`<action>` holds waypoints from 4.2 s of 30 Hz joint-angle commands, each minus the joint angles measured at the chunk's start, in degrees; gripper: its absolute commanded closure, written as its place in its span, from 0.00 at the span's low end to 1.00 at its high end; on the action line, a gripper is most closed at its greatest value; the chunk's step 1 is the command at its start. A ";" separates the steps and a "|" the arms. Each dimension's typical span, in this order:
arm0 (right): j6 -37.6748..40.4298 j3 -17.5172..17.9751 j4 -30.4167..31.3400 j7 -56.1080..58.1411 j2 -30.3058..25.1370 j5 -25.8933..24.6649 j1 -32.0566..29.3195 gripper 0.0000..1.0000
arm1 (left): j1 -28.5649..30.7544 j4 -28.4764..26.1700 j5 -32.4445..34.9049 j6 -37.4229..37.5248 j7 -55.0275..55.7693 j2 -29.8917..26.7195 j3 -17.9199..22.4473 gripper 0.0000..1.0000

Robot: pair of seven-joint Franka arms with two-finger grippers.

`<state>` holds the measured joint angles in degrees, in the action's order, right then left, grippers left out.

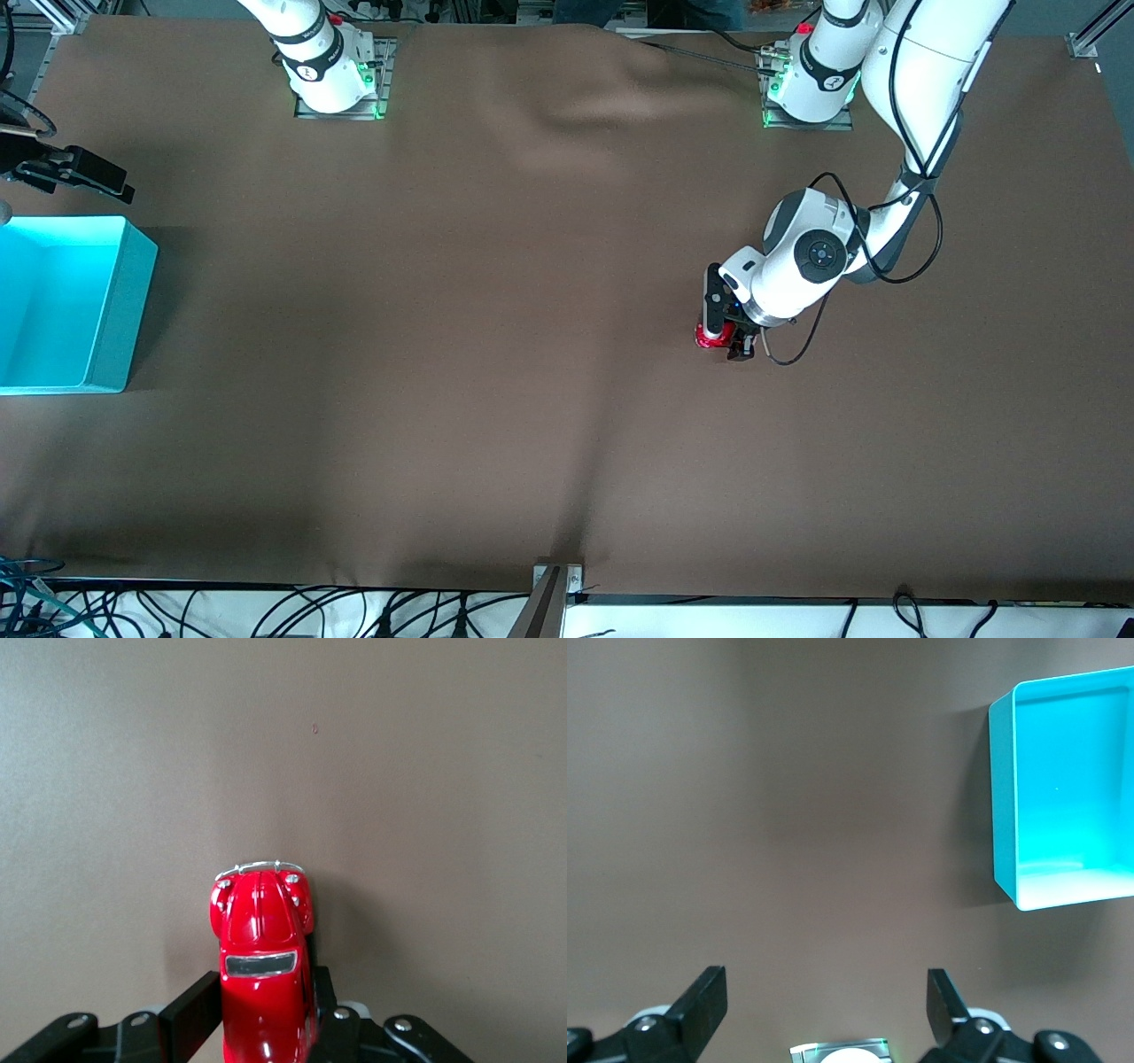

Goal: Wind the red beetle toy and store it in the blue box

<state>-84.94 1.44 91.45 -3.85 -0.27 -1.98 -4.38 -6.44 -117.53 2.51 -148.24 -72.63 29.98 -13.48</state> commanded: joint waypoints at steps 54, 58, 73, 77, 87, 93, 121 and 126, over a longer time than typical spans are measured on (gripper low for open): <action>0.30 0.06 -0.04 0.07 -0.35 0.57 -0.28 0.00 | 7.49 -1.47 3.03 0.32 -14.29 0.69 12.16 0.92; 0.30 0.06 -0.13 0.07 -0.26 0.66 -0.28 0.00 | 7.49 -1.21 3.03 0.32 -16.48 0.69 12.33 0.93; 0.30 0.06 -0.13 0.07 -0.35 0.57 -0.28 0.00 | 7.49 -0.68 3.03 0.23 -19.74 0.61 12.95 0.93; 0.30 0.06 -0.13 0.07 -0.35 0.57 -0.28 0.00 | 7.41 -0.68 3.03 0.23 -20.44 0.61 13.21 0.93; 0.30 0.06 -0.04 0.07 -0.35 0.57 -0.28 0.00 | 7.49 -0.68 2.94 0.23 -20.97 0.26 13.21 0.46; 0.30 0.06 -0.13 0.07 -0.26 0.57 -0.28 0.00 | 7.49 -0.68 2.94 0.41 -20.98 -0.71 13.21 0.00; 0.21 0.06 -0.13 0.24 -0.26 0.57 -0.28 0.00 | 7.49 -0.68 3.03 2.61 -21.15 -2.21 13.30 0.00; 0.21 0.06 -0.13 0.07 -0.26 0.57 -0.28 0.00 | 7.49 -0.68 3.03 2.61 -21.15 -2.29 13.39 0.00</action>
<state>-84.94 1.44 91.45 -3.85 -0.27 -1.98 -4.38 0.84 -118.31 4.26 -146.99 -92.79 28.71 -0.22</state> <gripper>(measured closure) 0.000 0.000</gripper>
